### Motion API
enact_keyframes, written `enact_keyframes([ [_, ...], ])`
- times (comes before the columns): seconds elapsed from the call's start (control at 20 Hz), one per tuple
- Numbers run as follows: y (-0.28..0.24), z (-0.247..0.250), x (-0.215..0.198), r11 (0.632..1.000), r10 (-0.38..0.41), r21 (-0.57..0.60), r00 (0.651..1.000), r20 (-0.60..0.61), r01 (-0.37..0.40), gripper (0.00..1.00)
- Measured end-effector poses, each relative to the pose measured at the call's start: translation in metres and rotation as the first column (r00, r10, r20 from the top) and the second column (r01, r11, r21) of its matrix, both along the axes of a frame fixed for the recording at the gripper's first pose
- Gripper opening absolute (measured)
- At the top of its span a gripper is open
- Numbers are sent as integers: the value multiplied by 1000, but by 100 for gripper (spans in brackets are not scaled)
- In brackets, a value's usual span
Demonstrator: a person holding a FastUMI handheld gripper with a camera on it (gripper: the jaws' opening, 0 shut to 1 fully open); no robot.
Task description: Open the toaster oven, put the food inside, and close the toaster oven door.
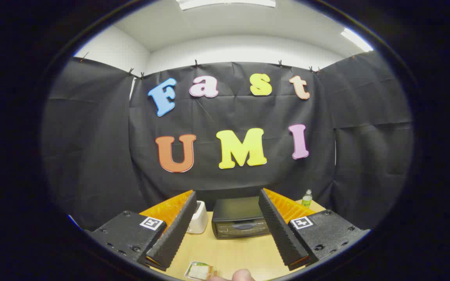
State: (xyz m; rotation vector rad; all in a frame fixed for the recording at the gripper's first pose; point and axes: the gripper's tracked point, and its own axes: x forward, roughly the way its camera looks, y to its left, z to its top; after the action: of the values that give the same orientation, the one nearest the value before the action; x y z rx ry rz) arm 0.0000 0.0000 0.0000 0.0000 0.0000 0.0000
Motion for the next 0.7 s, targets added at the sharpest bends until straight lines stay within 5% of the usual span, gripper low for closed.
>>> enact_keyframes([
  [0.7,-9,0,10,1000,14,27,1000,4,-14,100],
])
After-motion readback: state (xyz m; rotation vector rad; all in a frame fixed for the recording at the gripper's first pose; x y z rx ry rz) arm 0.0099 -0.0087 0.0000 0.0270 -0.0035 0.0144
